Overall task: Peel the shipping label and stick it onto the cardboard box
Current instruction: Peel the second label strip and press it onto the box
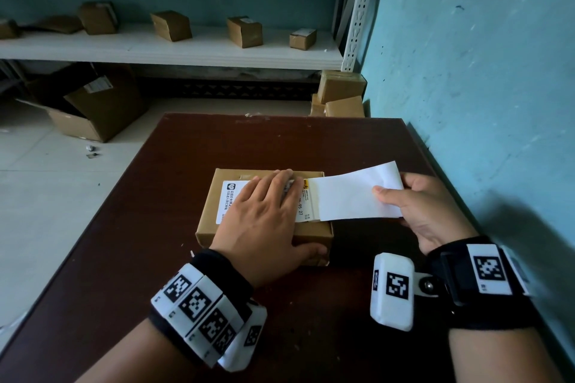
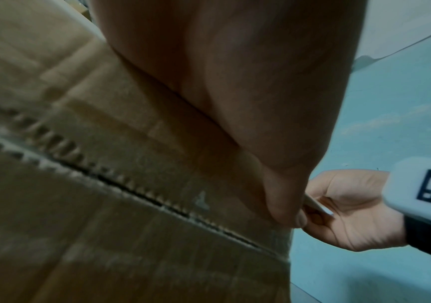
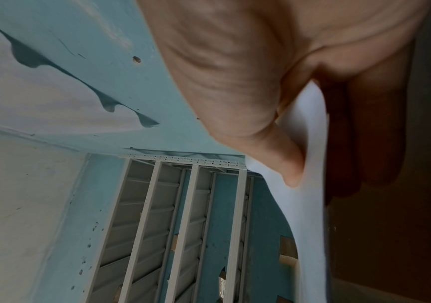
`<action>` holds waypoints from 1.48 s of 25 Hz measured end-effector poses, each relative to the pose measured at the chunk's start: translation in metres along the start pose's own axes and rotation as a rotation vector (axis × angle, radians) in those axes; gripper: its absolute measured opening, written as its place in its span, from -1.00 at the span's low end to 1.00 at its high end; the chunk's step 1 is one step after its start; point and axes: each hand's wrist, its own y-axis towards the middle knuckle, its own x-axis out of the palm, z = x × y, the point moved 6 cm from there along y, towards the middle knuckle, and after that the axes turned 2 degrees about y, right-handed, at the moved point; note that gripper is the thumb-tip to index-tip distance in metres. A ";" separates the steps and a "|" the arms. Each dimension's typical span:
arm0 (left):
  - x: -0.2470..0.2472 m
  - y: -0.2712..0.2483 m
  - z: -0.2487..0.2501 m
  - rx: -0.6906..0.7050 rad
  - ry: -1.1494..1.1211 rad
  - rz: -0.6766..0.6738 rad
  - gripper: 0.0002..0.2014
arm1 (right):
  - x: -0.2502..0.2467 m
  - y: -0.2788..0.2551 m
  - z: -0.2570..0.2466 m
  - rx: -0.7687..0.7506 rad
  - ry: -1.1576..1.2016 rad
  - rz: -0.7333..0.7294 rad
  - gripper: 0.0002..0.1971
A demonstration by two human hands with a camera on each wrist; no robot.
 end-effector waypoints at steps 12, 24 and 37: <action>0.002 0.000 0.000 -0.013 0.010 -0.014 0.10 | -0.006 -0.008 0.004 0.027 0.043 0.030 -0.89; 0.002 0.000 0.000 -0.018 0.023 -0.033 0.03 | -0.028 -0.010 -0.002 -0.014 0.126 0.032 -0.86; -0.033 -0.007 0.001 -0.091 -0.782 0.218 -0.32 | -0.007 -0.009 -0.009 -0.094 0.106 -0.082 -0.80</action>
